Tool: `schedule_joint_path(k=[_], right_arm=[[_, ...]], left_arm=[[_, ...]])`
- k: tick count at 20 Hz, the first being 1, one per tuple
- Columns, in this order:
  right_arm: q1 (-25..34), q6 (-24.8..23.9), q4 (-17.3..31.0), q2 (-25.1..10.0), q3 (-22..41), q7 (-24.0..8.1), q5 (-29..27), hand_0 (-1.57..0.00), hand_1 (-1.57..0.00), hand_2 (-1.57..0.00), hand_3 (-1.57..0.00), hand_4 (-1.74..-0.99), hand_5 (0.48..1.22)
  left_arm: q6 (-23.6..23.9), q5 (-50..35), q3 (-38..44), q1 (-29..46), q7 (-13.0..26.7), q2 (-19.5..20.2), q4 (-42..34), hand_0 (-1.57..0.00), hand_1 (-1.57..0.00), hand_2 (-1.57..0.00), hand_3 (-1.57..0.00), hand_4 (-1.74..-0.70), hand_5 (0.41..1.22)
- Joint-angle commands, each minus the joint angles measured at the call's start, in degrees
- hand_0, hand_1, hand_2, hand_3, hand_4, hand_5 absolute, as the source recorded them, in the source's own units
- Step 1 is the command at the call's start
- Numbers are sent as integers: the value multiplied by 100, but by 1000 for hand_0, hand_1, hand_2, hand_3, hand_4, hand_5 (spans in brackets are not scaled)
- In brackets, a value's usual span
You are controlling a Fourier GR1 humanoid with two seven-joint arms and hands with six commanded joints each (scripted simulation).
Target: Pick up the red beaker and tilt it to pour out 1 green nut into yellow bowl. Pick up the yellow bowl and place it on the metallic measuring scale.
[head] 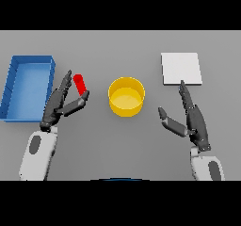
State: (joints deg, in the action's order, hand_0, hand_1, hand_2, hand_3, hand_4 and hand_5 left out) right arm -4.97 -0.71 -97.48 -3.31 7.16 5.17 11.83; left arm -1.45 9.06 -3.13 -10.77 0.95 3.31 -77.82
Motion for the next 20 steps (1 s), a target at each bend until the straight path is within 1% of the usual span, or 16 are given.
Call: schedule_joint_path(k=[1, 3, 4, 6, 7, 8, 9, 10, 11, 13, 14, 15, 17, 18, 19, 20], right_arm=[[-46, 15, -9, -38, 12, 60, 34, 1, 1, 1, 1, -1222, 626], [-91, 8, -65, 3, 57, 28, 57, 1, 1, 1, 1, -1222, 627], [-64, 28, -91, 35, 42, 36, -22, 1, 1, 1, 1, -1229, 628], [-85, -7, -60, 22, 36, 4, 31, 1, 1, 1, 1, -1226, 631], [-125, 3, -70, 42, 39, 75, 2, 1, 1, 1, 1, -1231, 633], [-141, 28, -178, -7, 2, 53, -52, 1, 1, 1, 1, -1233, 634], [-126, 14, -95, 10, 13, 43, -22, 1, 1, 1, 1, -1234, 635], [-234, 40, -174, -22, 7, 116, -45, 1, 1, 1, 1, -1238, 638], [-177, 13, -148, 3, 33, 5, 6, 1, 1, 1, 1, -1240, 639], [-161, -15, -168, 20, 20, -43, 0, 1, 1, 1, 1, -1242, 642], [-187, -1, -140, 14, 12, 6, -17, 1, 1, 1, 1, -1245, 642], [-180, 2, -166, 22, 12, -58, -31, 1, 1, 1, 1, -1244, 643], [-191, -44, -175, 37, 26, -45, 21, 1, 1, 1, 1, -1246, 646], [-161, -47, -197, 63, 32, -60, 2, 1, 1, 1, 1, -1244, 644], [-132, -39, -183, 40, 18, -101, 4, 1, 1, 1, 1, -1242, 645], [-124, -38, -180, 13, -15, -97, -17, 1, 1, 1, 1, -1240, 645]], left_arm=[[15, 10, 18, -89, -93, -29, 165, 1, 1, 1, 1, -1189, 641], [12, 46, 37, -319, -198, -14, 376, 1, 1, 1, 1, -1200, 651], [64, 117, 30, -400, -143, -13, 480, 1, 1, 1, 1, -1201, 654], [158, 205, 63, -678, -73, -24, 759, 1, 1, 1, 1, -1197, 661], [199, 229, 90, -800, -66, -46, 944, 1, 1, 1, 1, -1197, 663], [232, 258, 104, -882, -99, -50, 1059, 1, 1, 1, 1, -1196, 664], [226, 219, 172, -957, -147, -25, 1177, 1, 1, 1, 1, -1199, 669], [263, 232, 191, -1070, -138, -51, 1305, 1, 1, 1, 1, -1203, 671], [316, 258, 218, -1146, -220, -68, 1460, 1, 1, 1, 1, -1207, 673], [326, 184, 324, -1328, -362, -95, 1707, 1, 1, 1, 1, -1228, 687], [312, 123, 382, -1388, -514, -121, 1827, 1, 1, 1, 1, -1246, 695], [350, 48, 447, -1413, -737, -212, 1930, 1, 1, 1, 1, -1270, 700], [376, -58, 564, -1458, -952, -297, 2150, 1, 1, -6, 1, -1303, 719], [385, -111, 622, -1478, -1025, -329, 2238, -4, -7, -54, -37, -1328, 738], [434, -133, 653, -1554, -1089, -394, 2314, -81, -94, -157, -133, -1364, 761], [484, -143, 717, -1683, -1135, -409, 2487, -207, -230, -287, -254, -1401, 787]])
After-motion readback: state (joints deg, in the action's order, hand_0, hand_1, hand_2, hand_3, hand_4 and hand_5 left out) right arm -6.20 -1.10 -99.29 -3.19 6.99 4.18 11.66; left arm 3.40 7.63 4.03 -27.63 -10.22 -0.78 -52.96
